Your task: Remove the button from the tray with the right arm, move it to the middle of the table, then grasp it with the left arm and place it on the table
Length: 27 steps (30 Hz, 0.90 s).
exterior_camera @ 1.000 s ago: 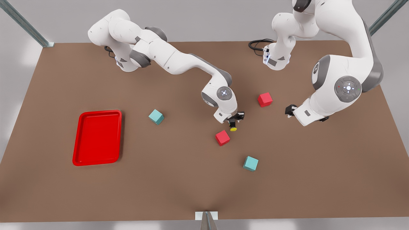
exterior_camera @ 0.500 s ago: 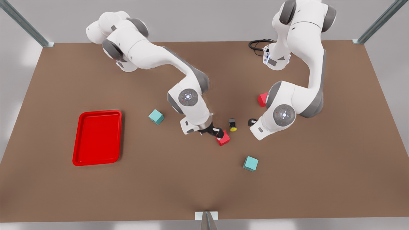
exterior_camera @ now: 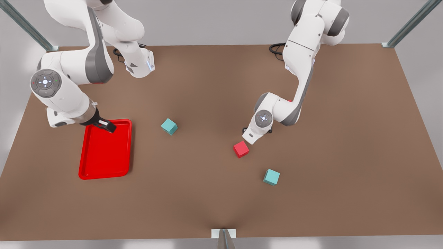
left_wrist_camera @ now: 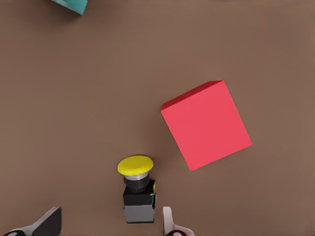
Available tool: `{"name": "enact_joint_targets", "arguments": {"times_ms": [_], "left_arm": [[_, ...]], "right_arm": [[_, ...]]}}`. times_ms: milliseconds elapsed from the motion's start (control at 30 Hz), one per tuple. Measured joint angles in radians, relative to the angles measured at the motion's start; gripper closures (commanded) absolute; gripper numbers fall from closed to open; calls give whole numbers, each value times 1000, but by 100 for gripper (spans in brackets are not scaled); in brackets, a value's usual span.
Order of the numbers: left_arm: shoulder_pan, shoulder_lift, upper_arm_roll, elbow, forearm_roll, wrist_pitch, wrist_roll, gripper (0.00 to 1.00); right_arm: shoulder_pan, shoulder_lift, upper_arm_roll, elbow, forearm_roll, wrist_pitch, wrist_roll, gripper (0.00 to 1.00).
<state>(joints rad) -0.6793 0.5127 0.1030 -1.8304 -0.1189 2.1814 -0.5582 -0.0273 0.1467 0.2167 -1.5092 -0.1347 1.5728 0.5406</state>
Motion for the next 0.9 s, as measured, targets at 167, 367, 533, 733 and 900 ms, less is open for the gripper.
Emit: {"name": "enact_joint_targets", "arguments": {"times_ms": [167, 367, 533, 733, 900], "left_arm": [[-20, 4, 0, -55, 15, 90, -67, 0], [-31, 8, 0, -87, 43, 132, -111, 0], [-31, 35, 0, -86, 47, 160, -139, 0], [-30, 80, -2, -86, 49, 208, -162, 0], [-28, 89, -16, -86, 47, 235, -176, 0]], "right_arm": [[0, 4, 1, 10, -34, -49, -112, 0], [-6, 5, 1, 11, -45, -72, -211, 0], [-7, 5, 1, 12, -48, -80, -273, 0], [-9, 5, -1, 12, -48, -84, -327, 0], [0, 14, -1, 15, -48, -85, -360, 0]]}}
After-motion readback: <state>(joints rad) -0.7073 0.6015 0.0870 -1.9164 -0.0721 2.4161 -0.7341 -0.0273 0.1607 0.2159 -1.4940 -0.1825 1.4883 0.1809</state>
